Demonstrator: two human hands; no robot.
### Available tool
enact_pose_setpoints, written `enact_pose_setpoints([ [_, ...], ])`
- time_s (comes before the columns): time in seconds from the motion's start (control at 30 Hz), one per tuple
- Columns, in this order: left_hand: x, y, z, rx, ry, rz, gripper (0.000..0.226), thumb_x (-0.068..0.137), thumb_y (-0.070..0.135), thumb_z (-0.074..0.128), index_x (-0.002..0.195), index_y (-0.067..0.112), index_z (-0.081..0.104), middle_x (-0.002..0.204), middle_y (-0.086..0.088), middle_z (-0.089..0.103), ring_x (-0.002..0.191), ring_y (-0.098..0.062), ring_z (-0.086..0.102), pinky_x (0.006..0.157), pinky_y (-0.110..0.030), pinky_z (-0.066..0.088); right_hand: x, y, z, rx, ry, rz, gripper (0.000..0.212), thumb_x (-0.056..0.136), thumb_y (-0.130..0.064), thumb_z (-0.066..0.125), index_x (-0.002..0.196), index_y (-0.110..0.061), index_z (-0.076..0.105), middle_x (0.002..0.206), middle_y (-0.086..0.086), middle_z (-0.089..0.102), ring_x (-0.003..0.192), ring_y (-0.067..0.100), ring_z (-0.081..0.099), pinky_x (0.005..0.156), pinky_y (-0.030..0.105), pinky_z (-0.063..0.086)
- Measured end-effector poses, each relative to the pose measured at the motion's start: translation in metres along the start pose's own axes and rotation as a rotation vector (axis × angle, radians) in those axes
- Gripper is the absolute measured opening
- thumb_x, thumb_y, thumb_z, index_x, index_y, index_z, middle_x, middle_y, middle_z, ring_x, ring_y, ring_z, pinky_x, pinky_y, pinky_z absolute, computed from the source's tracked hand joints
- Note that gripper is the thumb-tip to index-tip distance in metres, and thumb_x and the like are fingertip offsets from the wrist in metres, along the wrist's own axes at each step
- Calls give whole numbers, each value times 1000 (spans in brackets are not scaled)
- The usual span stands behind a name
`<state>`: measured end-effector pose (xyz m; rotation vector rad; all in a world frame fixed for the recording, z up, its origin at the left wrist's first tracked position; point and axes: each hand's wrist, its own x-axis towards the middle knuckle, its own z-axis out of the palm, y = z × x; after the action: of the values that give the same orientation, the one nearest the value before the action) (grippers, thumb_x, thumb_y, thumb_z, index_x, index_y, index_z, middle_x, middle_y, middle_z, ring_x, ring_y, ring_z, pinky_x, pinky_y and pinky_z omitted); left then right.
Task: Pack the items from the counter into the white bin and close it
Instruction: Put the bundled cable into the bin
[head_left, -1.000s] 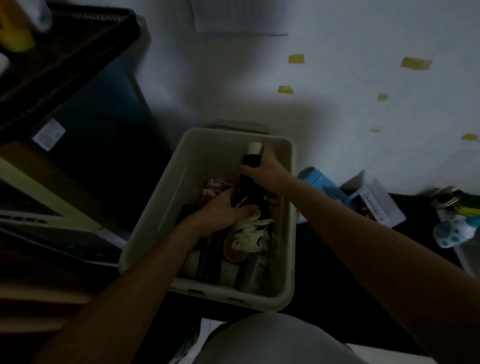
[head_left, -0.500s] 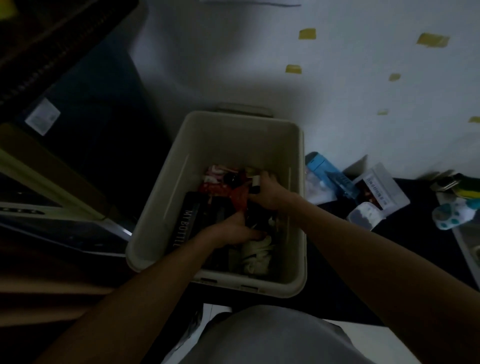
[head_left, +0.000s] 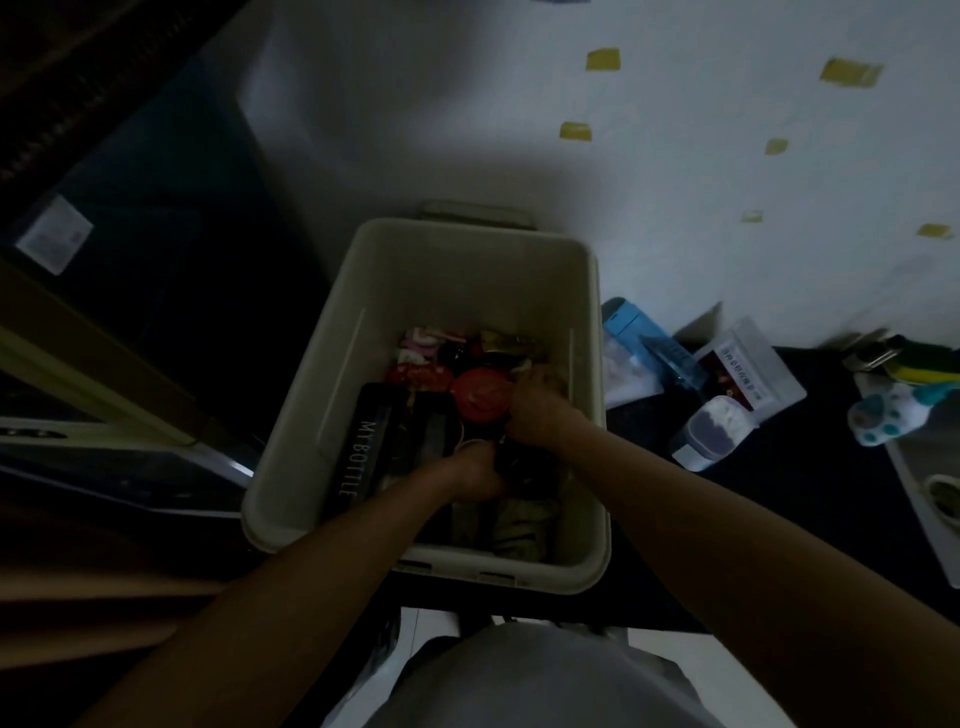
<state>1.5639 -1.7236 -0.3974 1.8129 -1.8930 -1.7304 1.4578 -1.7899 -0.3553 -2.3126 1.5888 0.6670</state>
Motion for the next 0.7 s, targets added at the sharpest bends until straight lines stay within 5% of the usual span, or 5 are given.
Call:
enact_pose_setpoints([
  [0.27,4,-5,6,19,-22,22,56,94,29,62,145,17,43,147,-5,46,133,-22,45,115,-35,33,-8,0,5,-411,20,21,72,95,-51,46,147,-3,32,151,22,30,140,41,24,115,55,17],
  [0.43,0,-4,2,-17,48,-15,41,93,30,62,131,15,58,133,-9,58,119,-25,55,107,-37,43,-17,-5,1,-622,-12,-3,59,95,-44,49,143,-10,42,149,19,37,140,41,26,115,57,17],
  [0.57,-6,-2,-1,-79,105,73,44,94,29,61,137,19,53,137,-3,54,122,-19,52,100,-25,39,-25,-4,-1,-697,-33,-60,55,96,-39,49,143,-11,42,151,18,36,141,38,27,116,54,20],
  [0.7,-15,-5,-5,-116,107,95,31,94,28,62,124,20,60,111,6,59,103,-10,55,86,-21,43,-32,1,-6,-694,-33,-84,53,97,-36,48,141,-9,42,146,18,40,138,36,31,116,52,22],
])
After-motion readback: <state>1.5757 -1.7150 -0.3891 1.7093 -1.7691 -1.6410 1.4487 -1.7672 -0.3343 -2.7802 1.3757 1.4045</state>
